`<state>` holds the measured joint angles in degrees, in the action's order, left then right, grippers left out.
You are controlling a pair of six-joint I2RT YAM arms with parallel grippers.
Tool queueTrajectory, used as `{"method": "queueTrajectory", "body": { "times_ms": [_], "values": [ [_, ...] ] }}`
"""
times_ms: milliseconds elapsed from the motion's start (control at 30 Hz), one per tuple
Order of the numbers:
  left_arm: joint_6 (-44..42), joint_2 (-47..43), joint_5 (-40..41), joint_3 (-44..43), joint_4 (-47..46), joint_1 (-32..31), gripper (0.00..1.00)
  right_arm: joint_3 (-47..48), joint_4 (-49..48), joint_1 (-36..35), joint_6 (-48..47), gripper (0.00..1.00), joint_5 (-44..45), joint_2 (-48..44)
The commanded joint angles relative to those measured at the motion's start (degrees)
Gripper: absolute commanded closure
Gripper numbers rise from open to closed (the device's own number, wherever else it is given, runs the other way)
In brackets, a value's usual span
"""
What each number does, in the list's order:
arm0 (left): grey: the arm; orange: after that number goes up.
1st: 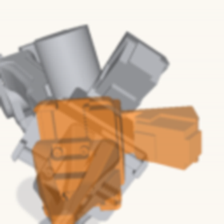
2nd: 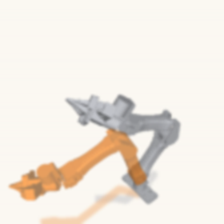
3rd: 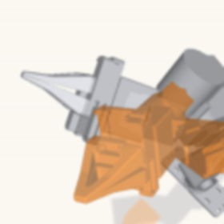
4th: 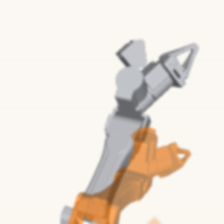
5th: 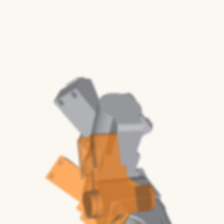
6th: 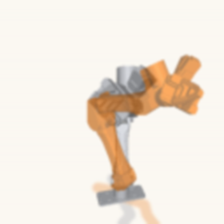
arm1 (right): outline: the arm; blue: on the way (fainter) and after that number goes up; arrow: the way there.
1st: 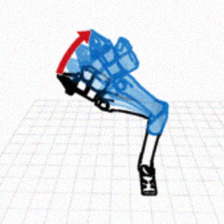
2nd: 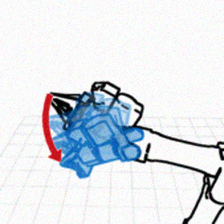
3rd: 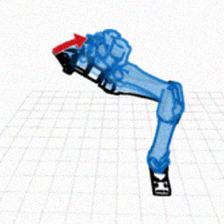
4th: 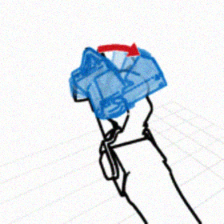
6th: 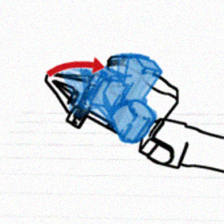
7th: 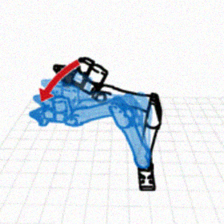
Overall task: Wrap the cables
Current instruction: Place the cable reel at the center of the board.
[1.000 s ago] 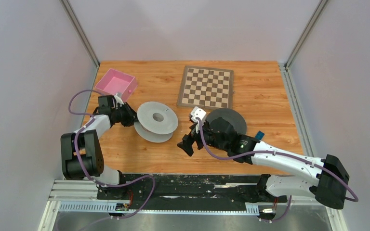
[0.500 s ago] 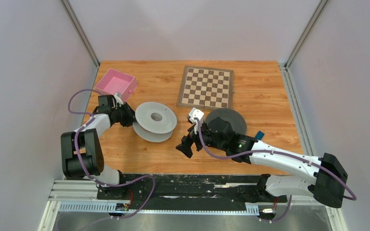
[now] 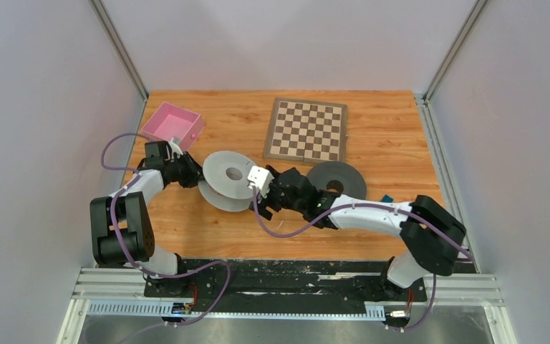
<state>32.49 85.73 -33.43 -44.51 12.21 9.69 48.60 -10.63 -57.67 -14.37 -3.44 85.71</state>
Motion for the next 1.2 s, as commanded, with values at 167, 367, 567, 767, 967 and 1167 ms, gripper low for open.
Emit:
{"method": "queueTrajectory", "body": {
  "times_ms": [167, 367, 567, 767, 967, 1167],
  "values": [
    [-0.3, -0.8, -0.7, 0.0, 0.1, 0.5, 0.73, 7.1, -12.7, -5.0, -25.1, 0.30, 10.5, 13.1],
    [0.3, 0.0, -1.9, -0.5, 0.6, 0.4, 0.72, 9.6, -16.2, -7.3, -27.3, 0.58, 18.4, 19.0],
    [1.5, -0.4, -2.9, -1.4, 1.6, 1.2, 0.71, 9.1, -19.2, -7.8, -26.8, 0.85, 23.1, 20.6],
    [1.4, -0.4, -3.5, -2.1, 2.4, 2.2, 0.71, 8.6, -18.5, -7.9, -24.5, 1.00, 23.1, 22.1],
    [4.2, -1.0, -9.5, -0.5, 0.0, 3.7, 0.69, 7.4, -20.9, -7.9, -24.4, 1.00, 25.3, 22.7],
    [6.7, -2.2, -11.4, 0.8, -1.6, 5.3, 0.67, 5.2, -22.4, -7.9, -25.1, 1.00, 24.8, 22.4]
  ]
}}
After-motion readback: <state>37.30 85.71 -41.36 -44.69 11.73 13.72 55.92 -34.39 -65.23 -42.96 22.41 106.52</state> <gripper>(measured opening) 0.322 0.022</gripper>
